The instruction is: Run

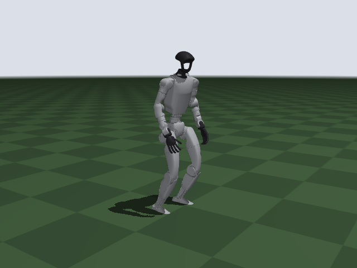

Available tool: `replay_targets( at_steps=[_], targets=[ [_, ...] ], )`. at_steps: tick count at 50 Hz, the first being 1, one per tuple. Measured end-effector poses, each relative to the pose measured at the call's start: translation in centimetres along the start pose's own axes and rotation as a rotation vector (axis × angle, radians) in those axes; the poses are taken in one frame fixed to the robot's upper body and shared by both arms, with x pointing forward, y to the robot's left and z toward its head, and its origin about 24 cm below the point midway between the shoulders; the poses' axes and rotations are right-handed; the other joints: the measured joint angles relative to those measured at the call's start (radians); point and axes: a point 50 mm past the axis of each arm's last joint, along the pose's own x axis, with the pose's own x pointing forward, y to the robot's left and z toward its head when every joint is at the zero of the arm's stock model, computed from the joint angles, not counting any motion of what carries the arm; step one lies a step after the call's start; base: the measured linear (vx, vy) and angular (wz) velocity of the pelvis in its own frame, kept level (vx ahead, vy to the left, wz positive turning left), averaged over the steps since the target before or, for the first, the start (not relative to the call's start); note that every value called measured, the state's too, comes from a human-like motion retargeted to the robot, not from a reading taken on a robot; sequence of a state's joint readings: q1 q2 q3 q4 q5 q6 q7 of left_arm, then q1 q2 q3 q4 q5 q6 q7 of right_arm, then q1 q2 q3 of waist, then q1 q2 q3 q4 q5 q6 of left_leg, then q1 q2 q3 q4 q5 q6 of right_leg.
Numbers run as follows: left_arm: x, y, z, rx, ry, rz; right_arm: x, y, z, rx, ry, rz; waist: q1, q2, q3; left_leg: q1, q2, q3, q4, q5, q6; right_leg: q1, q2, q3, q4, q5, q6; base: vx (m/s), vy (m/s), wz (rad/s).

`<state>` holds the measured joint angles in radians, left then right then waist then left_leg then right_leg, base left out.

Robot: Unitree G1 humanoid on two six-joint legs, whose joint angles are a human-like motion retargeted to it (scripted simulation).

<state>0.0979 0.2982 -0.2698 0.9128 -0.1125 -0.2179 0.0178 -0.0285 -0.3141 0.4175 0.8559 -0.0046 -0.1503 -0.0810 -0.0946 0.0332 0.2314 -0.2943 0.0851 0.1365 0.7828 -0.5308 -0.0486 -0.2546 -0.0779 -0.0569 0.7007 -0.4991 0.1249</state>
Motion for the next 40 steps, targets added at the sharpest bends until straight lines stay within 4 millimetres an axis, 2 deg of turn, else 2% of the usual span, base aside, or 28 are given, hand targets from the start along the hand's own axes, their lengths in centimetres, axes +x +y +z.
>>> replay_targets(
  at_steps=[5, 10, 15, 19, 20, 22, 25, 27, 29, 31, 33, 35, 38, 40],
  targets=[
    [0.0, -0.7, -0.1, -0.033, 0.002, -0.018, -0.4, 0.0, -0.6, 0.067, 0.005, -0.031, 0.014, 0.016, -0.020, -0.019, 0.025, -0.015, 0.086, -0.043, 0.007, 0.021, 0.022, -0.009, 0.014, -0.022, -0.016, 0.09, 0.04, 0.16],
    [0.3, -1.3, 0.6, -0.067, -0.026, -0.032, -0.7, -0.1, -0.4, 0.132, -0.028, -0.056, 0.026, 0.021, -0.034, -0.037, 0.025, -0.033, 0.201, -0.095, 0.029, 0.015, 0.020, -0.013, 0.123, -0.063, -0.029, 0.09, 0.08, 0.33],
    [0.6, -1.0, 2.0, -0.072, -0.077, 0.000, -1.1, -0.1, 0.6, 0.179, -0.094, -0.086, 0.014, -0.020, -0.038, -0.050, -0.032, -0.029, 0.340, -0.178, 0.087, -0.066, -0.030, 0.027, 0.416, -0.069, -0.010, 0.07, 0.08, 0.63],
    [1.1, -0.2, 3.4, -0.033, -0.117, 0.068, -1.4, -0.6, 2.5, 0.211, -0.187, -0.149, 0.000, -0.057, -0.053, -0.059, -0.085, -0.040, 0.369, -0.195, 0.110, -0.168, -0.070, 0.057, 0.645, 0.003, 0.009, 0.06, 0.03, 0.56],
    [1.2, -0.2, 3.6, -0.030, -0.123, 0.083, -1.5, -0.8, 3.0, 0.222, -0.215, -0.166, -0.005, -0.060, -0.062, -0.055, -0.093, -0.045, 0.350, -0.176, 0.107, -0.189, -0.070, 0.060, 0.669, 0.025, 0.012, 0.07, 0.00, 0.44],
    [1.1, -0.5, 3.7, -0.033, -0.130, 0.093, -1.8, -1.1, 4.1, 0.238, -0.272, -0.191, -0.015, -0.054, -0.084, -0.023, -0.094, -0.056, 0.267, -0.070, 0.070, -0.207, -0.058, 0.052, 0.637, 0.076, 0.017, 0.07, -0.01, 0.42],
    [0.8, -1.7, 3.4, -0.049, -0.132, 0.070, -2.3, -1.3, 5.3, 0.234, -0.337, -0.202, -0.032, -0.039, -0.123, 0.016, -0.081, -0.066, 0.118, 0.204, -0.028, -0.200, -0.029, 0.031, 0.488, 0.179, 0.037, 0.06, -0.04, 0.47],
    [0.6, -2.3, 3.4, -0.056, -0.147, 0.055, -2.7, -1.4, 5.7, 0.222, -0.367, -0.208, -0.032, -0.024, -0.146, -0.001, -0.058, -0.064, 0.108, 0.337, -0.080, -0.190, 0.001, 0.019, 0.393, 0.237, 0.055, 0.03, -0.05, 0.46],
    [0.4, -2.7, 3.7, -0.059, -0.171, 0.042, -3.1, -1.8, 6.2, 0.218, -0.401, -0.222, -0.017, 0.002, -0.156, -0.033, -0.018, -0.065, 0.184, 0.371, -0.105, -0.170, 0.050, 0.008, 0.317, 0.274, 0.068, 0.00, -0.05, 0.35],
    [0.2, -2.8, 4.1, -0.058, -0.199, 0.035, -3.6, -2.4, 6.9, 0.220, -0.451, -0.246, 0.009, 0.031, -0.158, -0.062, 0.033, -0.066, 0.309, 0.349, -0.103, -0.136, 0.103, -0.006, 0.260, 0.286, 0.063, 0.00, -0.05, 0.28],
    [0.0, -2.9, 4.5, -0.071, -0.225, 0.030, -4.2, -3.2, 7.9, 0.219, -0.513, -0.282, 0.035, 0.049, -0.159, -0.084, 0.082, -0.059, 0.451, 0.303, -0.077, -0.099, 0.140, -0.012, 0.235, 0.257, 0.045, 0.01, -0.05, 0.34],
    [-0.2, -2.9, 4.7, -0.095, -0.237, 0.037, -4.7, -4.2, 9.1, 0.209, -0.579, -0.327, 0.059, 0.057, -0.159, -0.101, 0.122, -0.055, 0.598, 0.236, -0.043, -0.069, 0.167, -0.007, 0.246, 0.174, 0.010, 0.01, -0.05, 0.35],
    [-0.1, -2.0, 5.2, -0.137, -0.247, 0.092, -5.2, -6.4, 11.3, 0.154, -0.683, -0.414, 0.088, 0.067, -0.131, -0.129, 0.172, -0.065, 0.791, 0.123, 0.014, -0.036, 0.196, 0.001, 0.296, -0.048, -0.077, 0.01, -0.04, 0.41],
    [0.1, -1.6, 5.1, -0.159, -0.230, 0.136, -5.2, -7.8, 12.7, 0.118, -0.730, -0.477, 0.099, 0.072, -0.107, -0.150, 0.198, -0.062, 0.860, 0.062, 0.050, -0.024, 0.207, 0.012, 0.319, -0.151, -0.106, 0.02, -0.01, 0.52]
  ],
)
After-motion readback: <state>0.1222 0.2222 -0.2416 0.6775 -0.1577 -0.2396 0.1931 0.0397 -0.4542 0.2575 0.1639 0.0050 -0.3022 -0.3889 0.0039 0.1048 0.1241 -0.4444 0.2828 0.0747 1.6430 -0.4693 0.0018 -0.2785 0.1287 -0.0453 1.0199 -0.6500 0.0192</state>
